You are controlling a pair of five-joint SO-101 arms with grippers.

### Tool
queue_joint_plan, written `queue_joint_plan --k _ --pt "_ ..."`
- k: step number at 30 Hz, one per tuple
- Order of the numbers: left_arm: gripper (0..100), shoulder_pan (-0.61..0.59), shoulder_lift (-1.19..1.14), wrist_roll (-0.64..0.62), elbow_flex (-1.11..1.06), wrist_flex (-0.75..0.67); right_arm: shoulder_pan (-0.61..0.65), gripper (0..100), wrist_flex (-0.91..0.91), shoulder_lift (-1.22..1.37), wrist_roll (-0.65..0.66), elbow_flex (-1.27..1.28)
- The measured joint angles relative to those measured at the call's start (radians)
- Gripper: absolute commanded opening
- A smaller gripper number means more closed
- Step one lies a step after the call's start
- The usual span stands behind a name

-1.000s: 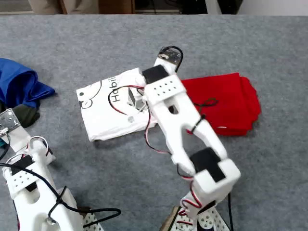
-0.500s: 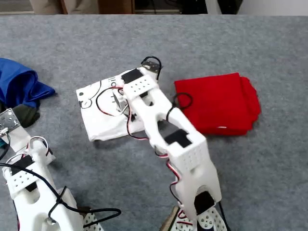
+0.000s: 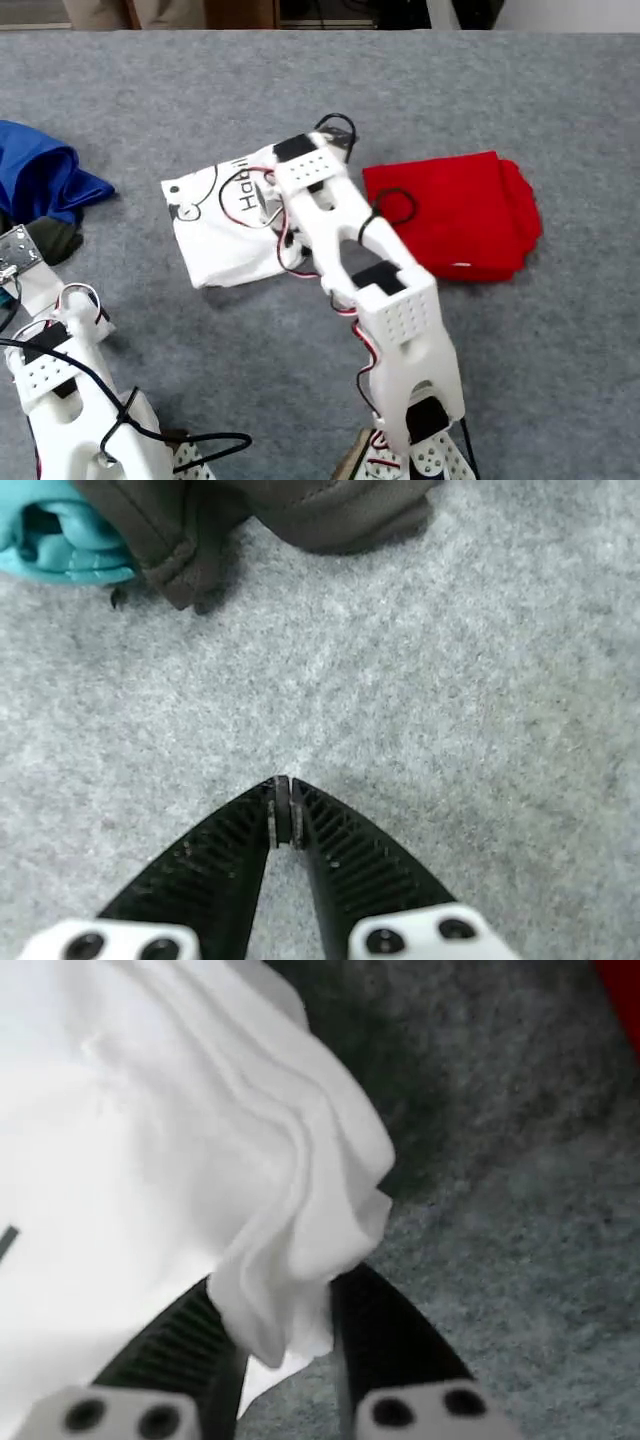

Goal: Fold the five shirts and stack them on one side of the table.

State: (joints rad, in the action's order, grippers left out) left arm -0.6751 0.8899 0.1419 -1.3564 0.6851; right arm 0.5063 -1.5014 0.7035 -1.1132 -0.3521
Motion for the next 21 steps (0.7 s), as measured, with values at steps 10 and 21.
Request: queue_joint_plan --k 10,21 --pt "2 0.0 0.0 0.0 0.0 0.0 -0.025 0.2 -0.173 0.005 0.086 -0.166" --pt "2 0.0 0.0 0.0 0.0 0.0 -0.229 0.2 -0.259 0.002 0.315 -0.506"
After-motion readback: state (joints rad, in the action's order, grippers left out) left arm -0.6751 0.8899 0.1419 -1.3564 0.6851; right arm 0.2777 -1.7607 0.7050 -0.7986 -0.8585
